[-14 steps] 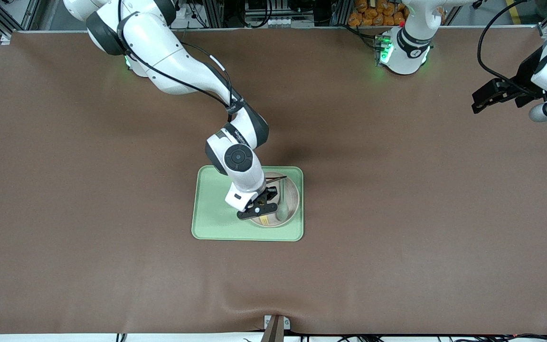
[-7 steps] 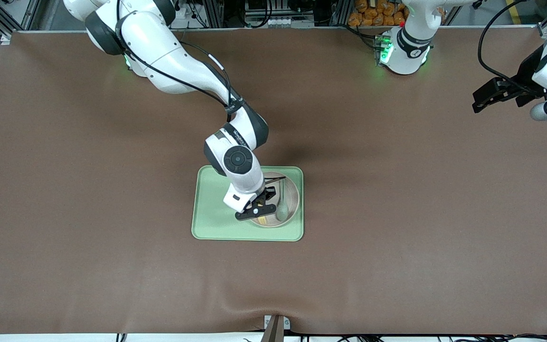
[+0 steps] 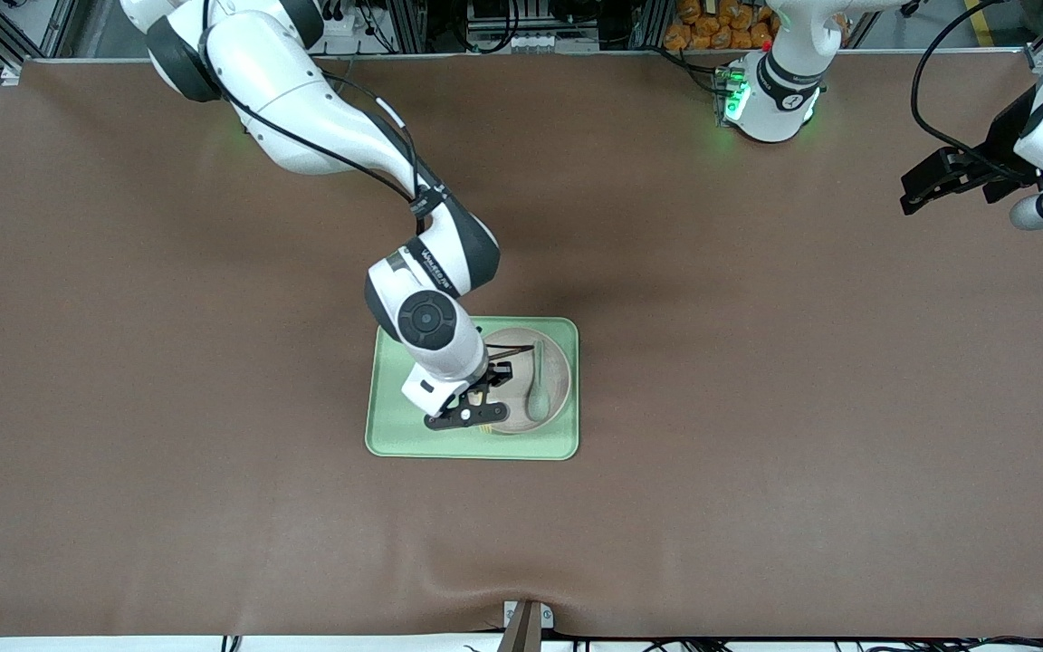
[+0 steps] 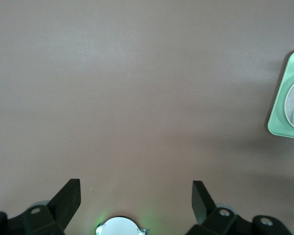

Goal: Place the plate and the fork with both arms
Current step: 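Move the yellow fork with the right gripper beside the plate on the tray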

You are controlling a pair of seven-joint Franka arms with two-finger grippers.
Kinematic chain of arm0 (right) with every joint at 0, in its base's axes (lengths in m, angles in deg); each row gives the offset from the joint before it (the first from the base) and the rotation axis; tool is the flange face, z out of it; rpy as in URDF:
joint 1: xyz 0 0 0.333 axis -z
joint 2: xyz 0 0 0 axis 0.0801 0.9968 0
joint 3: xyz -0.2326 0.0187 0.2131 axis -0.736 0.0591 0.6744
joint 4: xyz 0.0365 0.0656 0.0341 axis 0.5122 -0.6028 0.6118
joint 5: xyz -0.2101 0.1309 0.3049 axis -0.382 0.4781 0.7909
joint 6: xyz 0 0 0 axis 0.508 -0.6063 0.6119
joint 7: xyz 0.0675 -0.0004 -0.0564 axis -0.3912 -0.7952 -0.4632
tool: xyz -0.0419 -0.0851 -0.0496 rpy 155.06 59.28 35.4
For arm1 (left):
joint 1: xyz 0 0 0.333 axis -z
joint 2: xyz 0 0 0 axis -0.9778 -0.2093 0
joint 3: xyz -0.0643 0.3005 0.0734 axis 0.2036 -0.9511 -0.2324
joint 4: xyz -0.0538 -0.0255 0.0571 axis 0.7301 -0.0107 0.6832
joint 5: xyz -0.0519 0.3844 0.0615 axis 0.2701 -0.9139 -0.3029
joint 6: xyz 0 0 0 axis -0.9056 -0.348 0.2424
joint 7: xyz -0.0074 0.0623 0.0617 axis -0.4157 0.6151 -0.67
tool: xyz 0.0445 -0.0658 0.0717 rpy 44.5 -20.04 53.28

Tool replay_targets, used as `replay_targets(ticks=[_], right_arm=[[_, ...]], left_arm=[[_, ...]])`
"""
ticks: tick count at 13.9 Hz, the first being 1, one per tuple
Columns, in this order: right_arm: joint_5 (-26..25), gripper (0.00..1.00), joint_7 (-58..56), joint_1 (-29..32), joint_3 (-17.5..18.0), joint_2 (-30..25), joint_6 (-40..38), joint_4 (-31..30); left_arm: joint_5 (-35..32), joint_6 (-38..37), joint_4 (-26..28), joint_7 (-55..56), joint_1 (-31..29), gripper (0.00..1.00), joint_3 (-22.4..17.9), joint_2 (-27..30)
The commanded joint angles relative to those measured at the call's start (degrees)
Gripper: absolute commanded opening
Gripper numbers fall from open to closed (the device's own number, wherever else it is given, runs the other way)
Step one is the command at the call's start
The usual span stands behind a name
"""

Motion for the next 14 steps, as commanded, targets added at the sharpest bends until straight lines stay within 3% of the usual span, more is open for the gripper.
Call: replay_targets(ticks=[1, 6, 9, 11, 14], right_arm=[[0.85, 0.0, -0.26, 3.23, 0.5, -2.39, -1.56, -0.53], [0.85, 0.0, -4.92, 8.68, 0.5, -3.35, -1.21, -5.53], [0.85, 0.0, -6.93, 9.74, 0.5, -6.34, -0.16, -11.67], [0.85, 0.0, -8.08, 10.18, 0.59, -8.71, 4.92, -17.9], [1.2, 0.0, -7.38, 9.57, 0.68, -8.9, 6.44, -19.25]], left_arm=[[0.92, -1.0, 0.02, -1.14, -0.7, 1.0, 0.43, 0.99], [0.92, -1.0, 0.02, -1.23, -0.7, 1.0, 0.43, 0.99], [0.92, -1.0, 0.11, -1.14, -0.7, 1.0, 0.43, 0.99], [0.92, -1.0, 0.02, -1.14, -0.7, 1.0, 0.43, 0.99], [0.92, -1.0, 0.2, -1.14, -0.7, 1.0, 0.35, 0.99]])
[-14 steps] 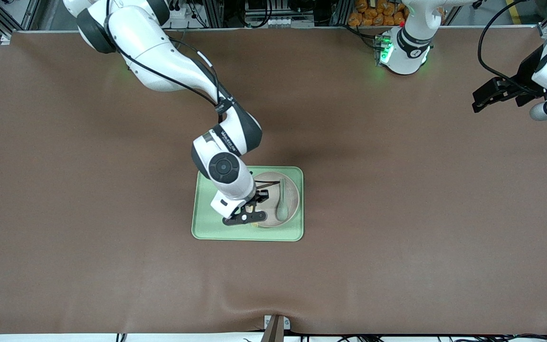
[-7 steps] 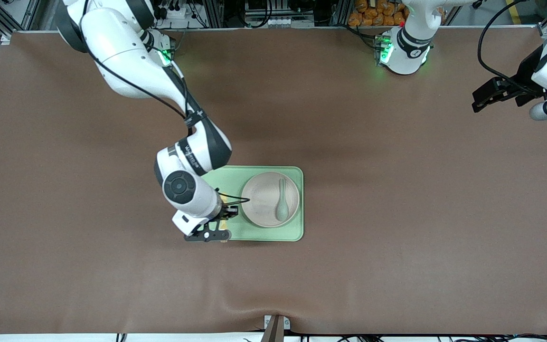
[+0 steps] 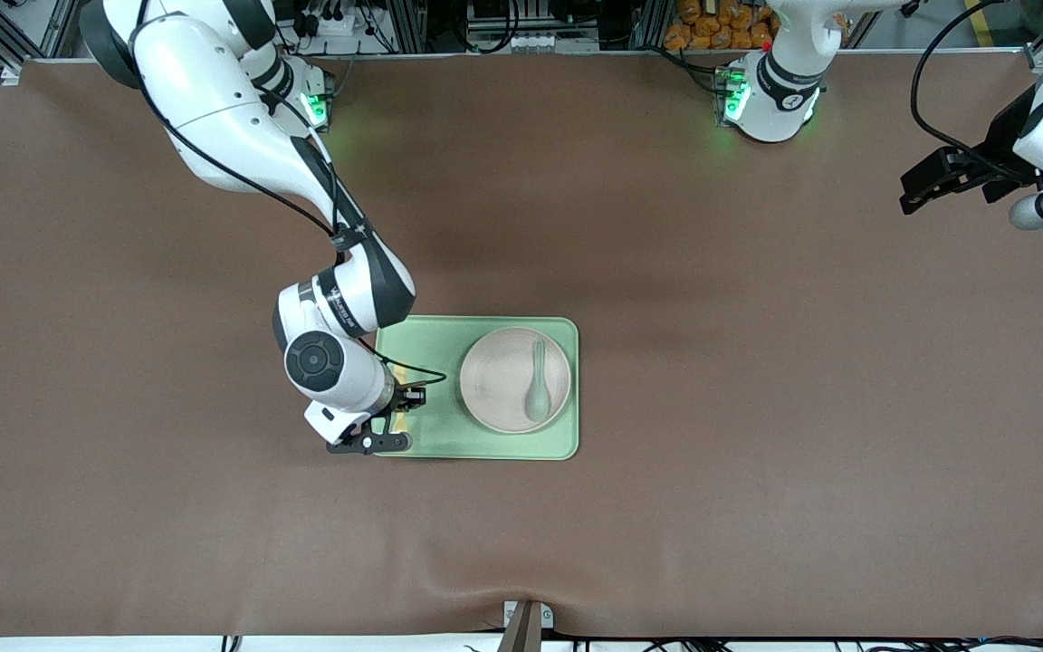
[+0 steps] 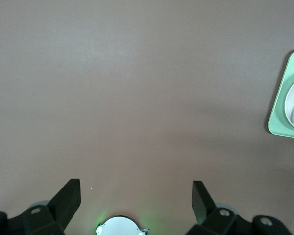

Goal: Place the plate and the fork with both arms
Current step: 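Move the yellow fork with the right gripper beside the plate on the tray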

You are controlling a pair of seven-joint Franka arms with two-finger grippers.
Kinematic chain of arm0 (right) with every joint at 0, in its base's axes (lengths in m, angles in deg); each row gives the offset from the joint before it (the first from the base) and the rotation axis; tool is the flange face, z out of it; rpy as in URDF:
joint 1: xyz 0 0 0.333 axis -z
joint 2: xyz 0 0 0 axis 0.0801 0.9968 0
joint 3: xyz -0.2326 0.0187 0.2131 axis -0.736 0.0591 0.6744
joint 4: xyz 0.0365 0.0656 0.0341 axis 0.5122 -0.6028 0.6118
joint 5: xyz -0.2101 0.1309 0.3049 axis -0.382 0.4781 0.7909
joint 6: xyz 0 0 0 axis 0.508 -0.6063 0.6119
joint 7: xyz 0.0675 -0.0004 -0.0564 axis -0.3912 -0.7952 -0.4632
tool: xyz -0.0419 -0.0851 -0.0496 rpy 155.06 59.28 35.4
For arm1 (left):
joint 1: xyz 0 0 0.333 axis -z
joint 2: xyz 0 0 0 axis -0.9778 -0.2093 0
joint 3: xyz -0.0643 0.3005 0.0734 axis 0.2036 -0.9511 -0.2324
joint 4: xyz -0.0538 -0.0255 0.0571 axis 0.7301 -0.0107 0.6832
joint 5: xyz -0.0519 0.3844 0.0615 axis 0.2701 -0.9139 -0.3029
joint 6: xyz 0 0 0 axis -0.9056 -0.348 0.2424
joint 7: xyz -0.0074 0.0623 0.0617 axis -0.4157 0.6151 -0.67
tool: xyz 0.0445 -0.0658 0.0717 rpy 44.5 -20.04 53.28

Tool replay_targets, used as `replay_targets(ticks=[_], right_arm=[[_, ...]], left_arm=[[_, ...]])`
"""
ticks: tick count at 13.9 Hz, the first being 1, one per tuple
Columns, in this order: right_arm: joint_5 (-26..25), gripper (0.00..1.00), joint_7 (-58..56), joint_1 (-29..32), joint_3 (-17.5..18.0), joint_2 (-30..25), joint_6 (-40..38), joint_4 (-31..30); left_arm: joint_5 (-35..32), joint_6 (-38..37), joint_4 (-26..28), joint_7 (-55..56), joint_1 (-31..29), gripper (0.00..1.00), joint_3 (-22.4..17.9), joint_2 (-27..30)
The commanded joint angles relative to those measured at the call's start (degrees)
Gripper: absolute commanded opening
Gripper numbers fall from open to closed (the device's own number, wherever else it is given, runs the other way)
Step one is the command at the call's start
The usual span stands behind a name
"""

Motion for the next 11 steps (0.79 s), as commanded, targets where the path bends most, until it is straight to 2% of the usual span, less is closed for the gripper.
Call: replay_targets(ticks=[1, 7, 8, 9, 11], right_arm=[[1.15, 0.0, -0.71, -0.06, 0.69, -3.37, 1.33, -4.73], [2.21, 0.0, -0.62, -0.15, 0.78, -2.5, 6.34, -6.49], [2.21, 0.44, -0.53, -0.15, 0.78, -2.5, 6.08, -6.49], [2.29, 0.99, -0.18, -0.07, 0.87, -2.58, 5.29, -6.41], [2.3, 1.0, 0.0, -0.07, 1.04, -3.46, 1.35, -5.71]], left_arm=[[0.92, -0.91, 0.29, -1.14, -0.7, 1.0, 0.3, 0.99], [0.92, -0.91, 0.11, -1.14, -0.7, 1.0, 0.21, 0.99], [0.92, -0.91, -0.06, -1.23, -0.7, 1.0, 0.13, 0.99], [0.92, -0.91, 0.03, -1.14, -0.7, 1.0, 0.13, 0.99], [0.92, -0.91, -0.06, -1.14, -0.7, 1.0, 0.3, 0.99]])
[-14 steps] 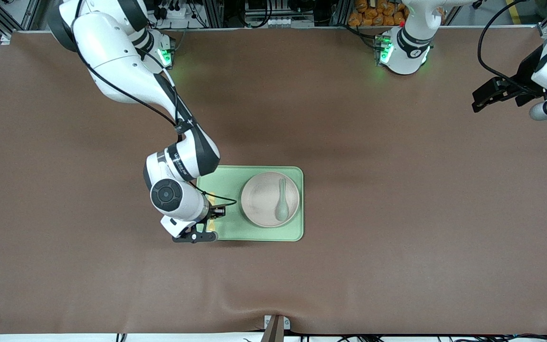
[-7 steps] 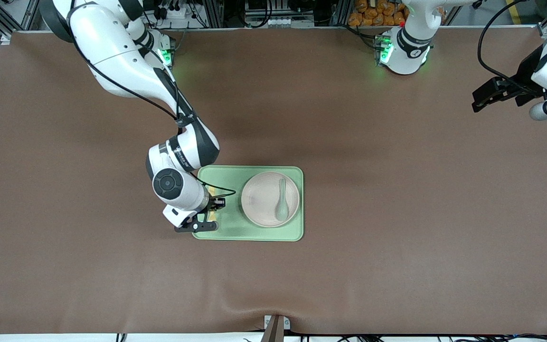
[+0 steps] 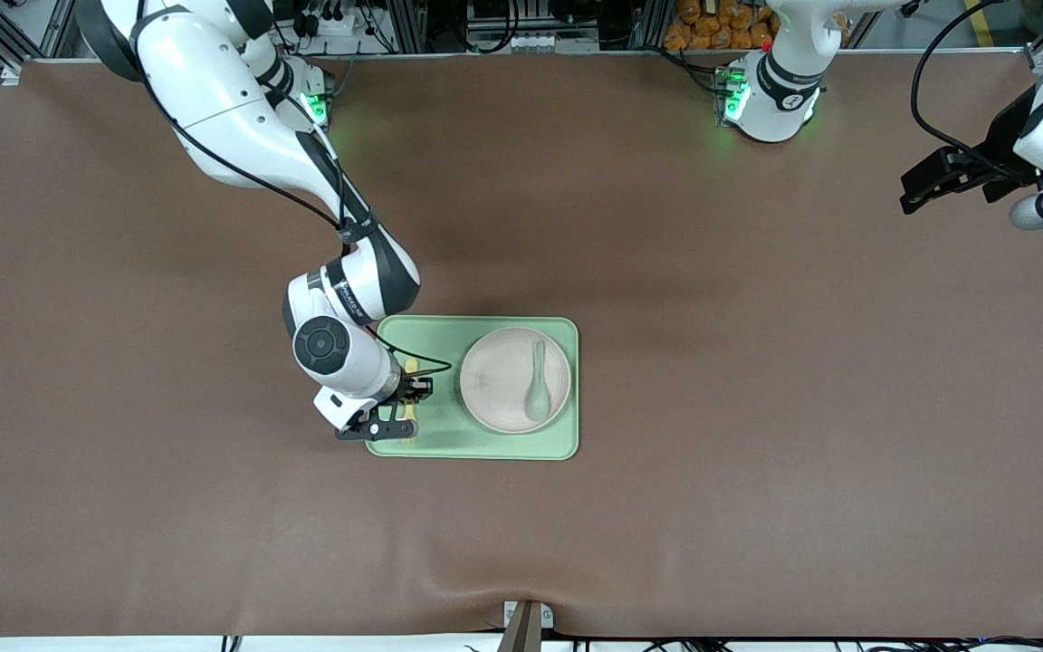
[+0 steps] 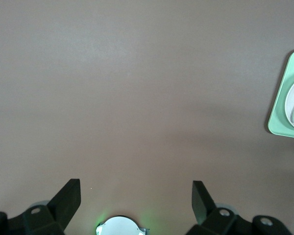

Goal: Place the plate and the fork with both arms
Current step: 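Move the yellow fork with the right gripper beside the plate on the tray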

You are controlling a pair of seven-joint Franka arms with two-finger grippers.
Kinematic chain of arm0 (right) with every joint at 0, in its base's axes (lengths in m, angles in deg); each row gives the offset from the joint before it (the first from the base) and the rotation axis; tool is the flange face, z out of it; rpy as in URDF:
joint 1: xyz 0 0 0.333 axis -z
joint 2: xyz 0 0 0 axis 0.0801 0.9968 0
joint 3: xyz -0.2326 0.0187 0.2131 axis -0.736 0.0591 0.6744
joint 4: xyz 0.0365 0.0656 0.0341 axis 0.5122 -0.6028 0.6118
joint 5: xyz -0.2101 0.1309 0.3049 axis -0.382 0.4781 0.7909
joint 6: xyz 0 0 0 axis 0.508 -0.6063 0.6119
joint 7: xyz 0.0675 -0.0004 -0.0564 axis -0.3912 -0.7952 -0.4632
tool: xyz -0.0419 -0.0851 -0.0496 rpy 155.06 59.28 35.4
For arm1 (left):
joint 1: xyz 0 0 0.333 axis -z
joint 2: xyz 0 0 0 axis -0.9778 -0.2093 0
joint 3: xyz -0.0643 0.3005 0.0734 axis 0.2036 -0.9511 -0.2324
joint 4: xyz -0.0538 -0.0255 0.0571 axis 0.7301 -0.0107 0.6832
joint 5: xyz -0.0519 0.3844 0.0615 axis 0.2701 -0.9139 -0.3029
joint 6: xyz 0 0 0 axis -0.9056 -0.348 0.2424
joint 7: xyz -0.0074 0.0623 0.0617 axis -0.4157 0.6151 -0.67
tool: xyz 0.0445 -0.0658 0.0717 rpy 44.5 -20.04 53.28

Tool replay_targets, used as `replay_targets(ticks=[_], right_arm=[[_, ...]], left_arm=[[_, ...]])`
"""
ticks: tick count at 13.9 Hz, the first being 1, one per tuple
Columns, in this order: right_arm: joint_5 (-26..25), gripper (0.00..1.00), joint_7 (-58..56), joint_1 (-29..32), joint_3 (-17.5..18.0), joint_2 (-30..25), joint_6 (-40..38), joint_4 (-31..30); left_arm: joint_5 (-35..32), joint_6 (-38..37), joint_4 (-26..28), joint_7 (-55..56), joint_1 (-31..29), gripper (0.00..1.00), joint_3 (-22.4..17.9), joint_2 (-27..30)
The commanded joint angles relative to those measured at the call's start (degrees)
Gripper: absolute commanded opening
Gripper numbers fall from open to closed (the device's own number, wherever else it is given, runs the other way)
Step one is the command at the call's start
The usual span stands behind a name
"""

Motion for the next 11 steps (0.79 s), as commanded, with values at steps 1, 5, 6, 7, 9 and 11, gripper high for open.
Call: replay_targets(ticks=[1, 5, 6, 7, 9, 11], right_arm=[[1.29, 1.0, -0.07, 0.58, 0.5, -3.23, -4.83, -0.62], [2.16, 1.0, -0.68, 2.42, 0.5, -7.09, -8.27, 1.14], [2.34, 1.0, -0.77, 3.47, 0.41, -7.88, -9.67, 1.67], [2.34, 1.0, -1.03, 4.96, 0.41, -8.68, -11.77, 2.72], [2.25, 1.0, -1.3, 7.86, 0.23, -10.43, -15.55, 4.13], [2.17, 1.0, -2.26, 10.85, 0.15, -12.8, -18.54, 4.22]], left_arm=[[0.92, -0.86, 0.03, -1.14, -0.61, 1.0, 0.51, 1.07], [0.92, -0.86, 0.12, -1.06, -0.61, 1.0, 0.6, 1.07], [0.92, -0.86, -0.06, -1.14, -0.61, 1.0, 0.51, 1.07], [0.92, -0.86, -0.06, -1.14, -0.61, 1.0, 0.51, 1.07], [0.92, -0.86, 0.03, -1.23, -0.7, 1.0, 0.42, 1.16], [0.92, -0.86, 0.03, -1.14, -0.7, 1.0, 0.51, 1.25]])
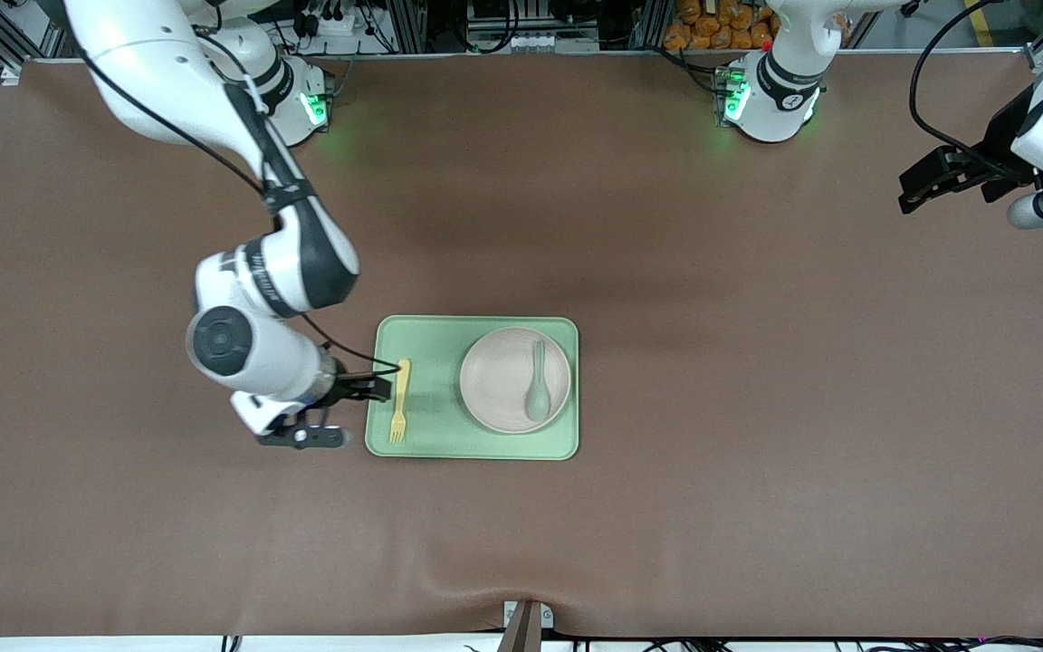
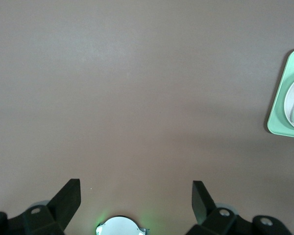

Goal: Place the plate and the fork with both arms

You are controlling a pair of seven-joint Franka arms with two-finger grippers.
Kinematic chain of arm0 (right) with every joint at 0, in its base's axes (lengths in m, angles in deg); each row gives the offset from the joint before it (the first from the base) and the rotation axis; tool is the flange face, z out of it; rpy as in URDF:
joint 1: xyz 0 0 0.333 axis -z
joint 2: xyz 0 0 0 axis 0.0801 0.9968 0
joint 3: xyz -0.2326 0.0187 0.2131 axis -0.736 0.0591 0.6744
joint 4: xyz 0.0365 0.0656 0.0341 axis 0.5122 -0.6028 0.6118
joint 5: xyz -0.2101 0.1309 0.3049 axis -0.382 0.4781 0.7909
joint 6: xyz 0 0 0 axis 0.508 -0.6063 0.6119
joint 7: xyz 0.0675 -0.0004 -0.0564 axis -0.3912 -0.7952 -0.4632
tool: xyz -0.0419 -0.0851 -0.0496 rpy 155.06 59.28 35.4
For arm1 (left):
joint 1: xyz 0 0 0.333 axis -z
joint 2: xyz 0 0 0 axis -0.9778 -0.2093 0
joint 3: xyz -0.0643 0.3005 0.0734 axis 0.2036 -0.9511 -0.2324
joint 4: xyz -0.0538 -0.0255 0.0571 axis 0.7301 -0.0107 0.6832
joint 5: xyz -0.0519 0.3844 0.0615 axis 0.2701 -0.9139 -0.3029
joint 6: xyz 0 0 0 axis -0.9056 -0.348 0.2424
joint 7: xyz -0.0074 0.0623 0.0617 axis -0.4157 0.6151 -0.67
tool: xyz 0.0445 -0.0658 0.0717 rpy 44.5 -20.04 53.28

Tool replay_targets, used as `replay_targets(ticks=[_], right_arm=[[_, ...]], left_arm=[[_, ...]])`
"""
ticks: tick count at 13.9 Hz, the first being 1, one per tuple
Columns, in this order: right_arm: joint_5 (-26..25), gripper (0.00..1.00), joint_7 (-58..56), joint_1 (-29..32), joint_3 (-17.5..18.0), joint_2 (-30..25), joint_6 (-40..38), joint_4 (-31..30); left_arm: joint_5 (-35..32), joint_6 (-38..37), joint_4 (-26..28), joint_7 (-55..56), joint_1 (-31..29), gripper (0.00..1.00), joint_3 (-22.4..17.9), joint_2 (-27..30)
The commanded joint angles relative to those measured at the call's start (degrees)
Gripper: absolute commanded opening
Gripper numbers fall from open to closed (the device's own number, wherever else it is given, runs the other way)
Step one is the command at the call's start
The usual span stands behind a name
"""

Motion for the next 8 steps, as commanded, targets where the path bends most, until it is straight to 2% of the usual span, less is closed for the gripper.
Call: replay_targets(ticks=[1, 8], right_arm=[[0.91, 1.0, -2.56, 4.46, 0.57, -3.94, -3.46, -0.29], [-0.41, 1.0, -8.62, 12.72, 0.4, -10.72, -11.18, 0.93]], left_arm=[[0.92, -0.86, 0.08, -1.14, -0.61, 1.0, 0.3, 1.38], [0.92, -1.3, 0.08, -1.05, -0.44, 1.0, 0.39, 1.73]])
